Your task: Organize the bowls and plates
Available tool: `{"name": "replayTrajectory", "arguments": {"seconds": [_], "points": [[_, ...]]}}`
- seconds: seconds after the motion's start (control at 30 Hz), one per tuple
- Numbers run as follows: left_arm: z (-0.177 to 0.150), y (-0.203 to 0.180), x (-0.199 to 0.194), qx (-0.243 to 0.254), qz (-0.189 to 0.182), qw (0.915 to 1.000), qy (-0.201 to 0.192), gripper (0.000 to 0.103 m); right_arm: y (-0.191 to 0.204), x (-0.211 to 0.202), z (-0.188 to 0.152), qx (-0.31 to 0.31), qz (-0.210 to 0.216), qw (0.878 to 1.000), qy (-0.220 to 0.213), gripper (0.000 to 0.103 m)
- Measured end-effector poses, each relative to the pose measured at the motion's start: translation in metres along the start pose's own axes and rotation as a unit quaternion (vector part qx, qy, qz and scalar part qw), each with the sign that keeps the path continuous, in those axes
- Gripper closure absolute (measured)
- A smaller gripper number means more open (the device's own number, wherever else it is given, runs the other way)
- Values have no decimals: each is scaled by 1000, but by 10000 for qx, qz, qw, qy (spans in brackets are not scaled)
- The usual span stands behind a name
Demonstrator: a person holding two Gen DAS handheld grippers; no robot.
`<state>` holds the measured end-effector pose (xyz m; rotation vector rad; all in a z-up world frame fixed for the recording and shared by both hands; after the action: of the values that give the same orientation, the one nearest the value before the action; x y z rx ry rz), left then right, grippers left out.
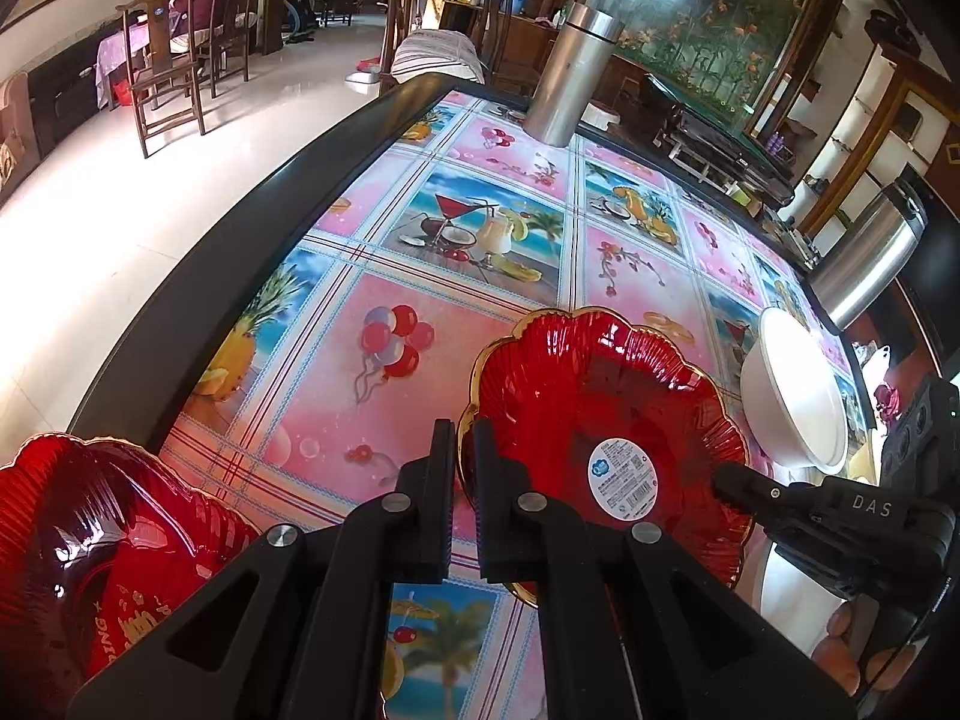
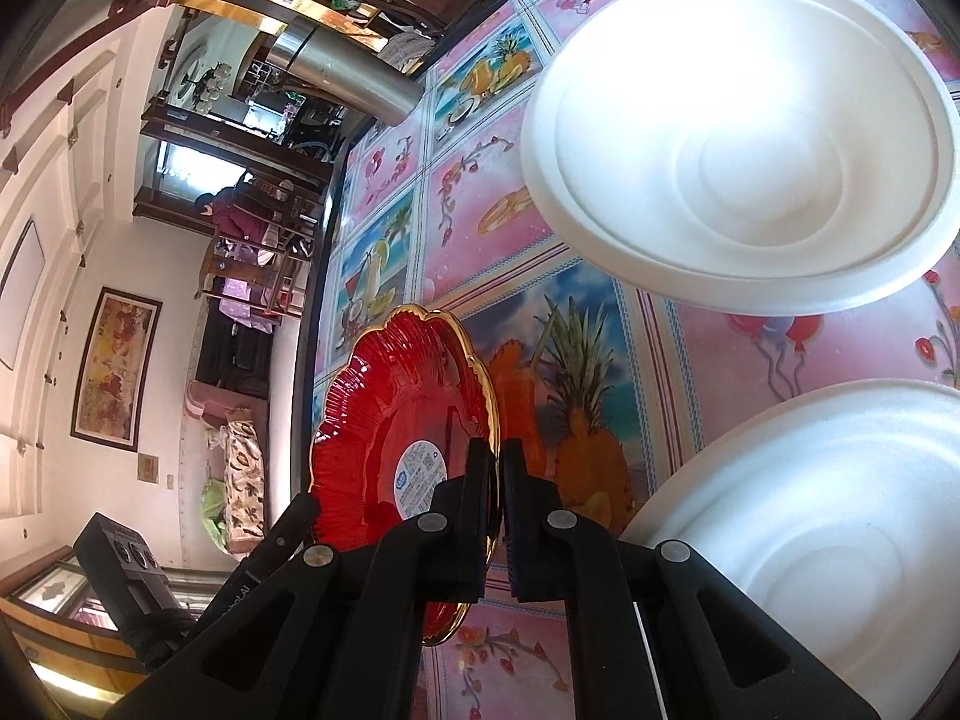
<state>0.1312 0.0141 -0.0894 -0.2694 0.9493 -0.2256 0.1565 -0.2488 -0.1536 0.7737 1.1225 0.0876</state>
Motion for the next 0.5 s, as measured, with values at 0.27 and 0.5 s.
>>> {"name": "replayTrajectory", "arguments": {"seconds": [0.27, 0.5], "points": [[3, -5, -16, 63, 34, 9996, -267, 100, 6, -7, -1, -84, 61, 9998, -155, 99], [3, -7, -39, 152, 117, 9984, -536, 99, 20, -22, -6, -250, 142, 9989, -369, 99]]}}
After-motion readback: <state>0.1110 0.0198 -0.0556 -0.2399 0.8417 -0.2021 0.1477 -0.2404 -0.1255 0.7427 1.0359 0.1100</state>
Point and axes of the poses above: each gripper's, at about its wrist camera, not at the fingertips, and x roughly the way its jaws point, y to its left, z to its top, the point moved 2 cm from there along x, roughly the way its jaws point, and after that the axes turned 7 degrees about -z, right-handed, at the moved point
